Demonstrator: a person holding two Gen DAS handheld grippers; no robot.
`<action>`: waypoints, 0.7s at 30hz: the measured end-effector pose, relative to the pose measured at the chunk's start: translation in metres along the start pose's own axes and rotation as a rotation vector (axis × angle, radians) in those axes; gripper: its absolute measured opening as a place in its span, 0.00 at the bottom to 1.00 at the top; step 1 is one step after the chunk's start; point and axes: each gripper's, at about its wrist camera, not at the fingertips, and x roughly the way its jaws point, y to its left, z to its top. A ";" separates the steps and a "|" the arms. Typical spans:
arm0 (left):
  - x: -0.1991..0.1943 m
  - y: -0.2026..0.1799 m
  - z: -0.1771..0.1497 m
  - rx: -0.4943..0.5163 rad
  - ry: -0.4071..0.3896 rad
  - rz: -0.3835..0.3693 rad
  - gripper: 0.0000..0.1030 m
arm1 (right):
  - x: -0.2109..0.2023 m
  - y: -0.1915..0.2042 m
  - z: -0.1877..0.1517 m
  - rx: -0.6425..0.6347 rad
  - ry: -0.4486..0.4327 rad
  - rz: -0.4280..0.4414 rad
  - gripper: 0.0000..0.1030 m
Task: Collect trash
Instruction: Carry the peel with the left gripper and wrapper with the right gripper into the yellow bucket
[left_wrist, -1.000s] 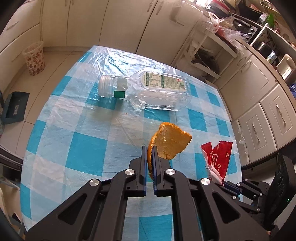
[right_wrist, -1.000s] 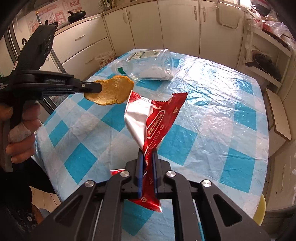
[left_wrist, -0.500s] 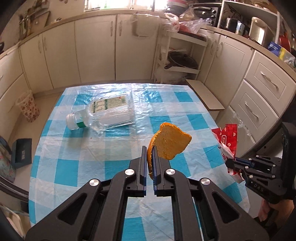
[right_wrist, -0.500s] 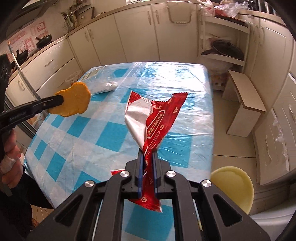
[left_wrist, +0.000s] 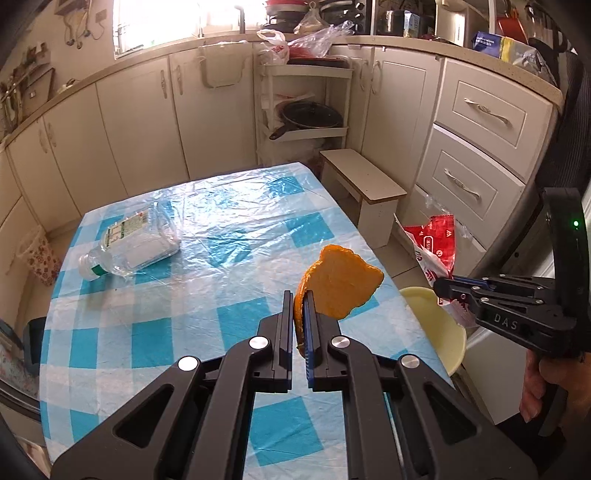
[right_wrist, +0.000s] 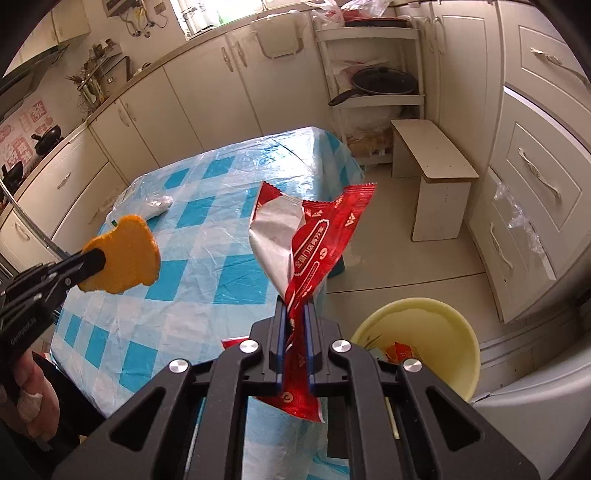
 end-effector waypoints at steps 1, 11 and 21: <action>0.002 -0.006 -0.001 0.003 0.007 -0.006 0.05 | 0.001 -0.006 -0.002 0.027 0.011 -0.002 0.09; 0.039 -0.068 -0.008 -0.044 0.108 -0.123 0.05 | 0.051 -0.099 -0.044 0.432 0.216 0.014 0.12; 0.087 -0.137 -0.016 0.052 0.213 -0.123 0.05 | 0.040 -0.153 -0.062 0.717 0.163 0.037 0.49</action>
